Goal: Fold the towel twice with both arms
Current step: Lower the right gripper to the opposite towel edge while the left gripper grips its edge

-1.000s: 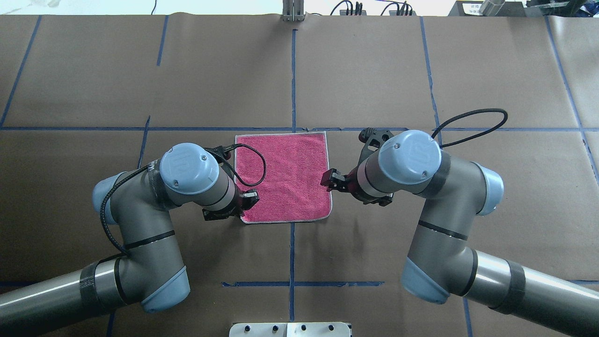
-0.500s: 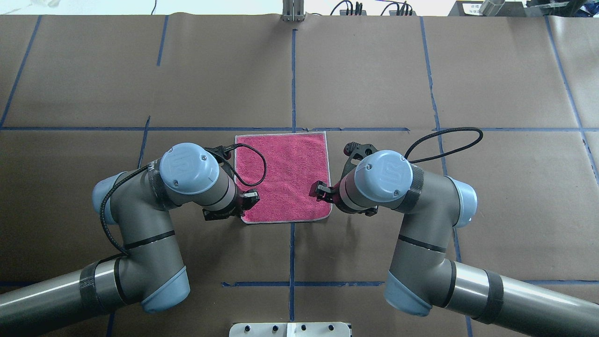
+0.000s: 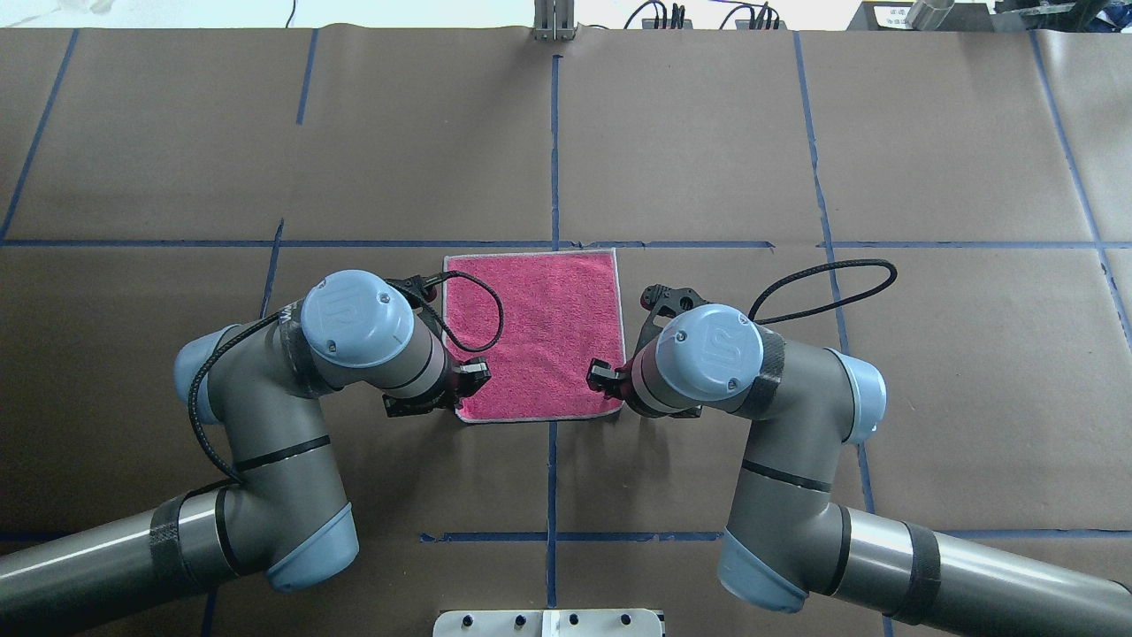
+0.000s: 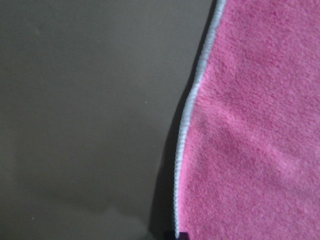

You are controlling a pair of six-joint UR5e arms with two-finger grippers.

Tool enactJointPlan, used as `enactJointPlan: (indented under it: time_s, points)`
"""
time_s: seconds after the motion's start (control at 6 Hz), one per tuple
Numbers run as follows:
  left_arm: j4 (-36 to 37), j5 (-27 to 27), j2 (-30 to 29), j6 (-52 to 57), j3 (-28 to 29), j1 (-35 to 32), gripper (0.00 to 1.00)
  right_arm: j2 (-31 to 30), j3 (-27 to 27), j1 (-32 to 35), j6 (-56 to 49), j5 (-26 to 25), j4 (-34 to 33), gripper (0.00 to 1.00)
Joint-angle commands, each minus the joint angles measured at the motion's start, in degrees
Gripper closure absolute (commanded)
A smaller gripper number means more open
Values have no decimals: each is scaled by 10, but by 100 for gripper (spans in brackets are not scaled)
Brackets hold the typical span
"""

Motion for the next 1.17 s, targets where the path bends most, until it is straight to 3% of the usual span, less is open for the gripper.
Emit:
enactJointPlan:
  time_s: [0.0, 0.5, 0.83, 1.0]
  points:
    - [1, 0, 0, 0, -1, 0, 95, 0, 3, 0, 0, 0, 0, 63]
    - [1, 0, 0, 0, -1, 0, 95, 1, 5, -3, 0, 1, 2, 67]
    - [1, 0, -1, 0, 0, 0, 95, 1, 7, -3, 0, 1, 2, 97]
    - [1, 0, -1, 0, 0, -2, 95, 0, 11, -2, 0, 2, 3, 99]
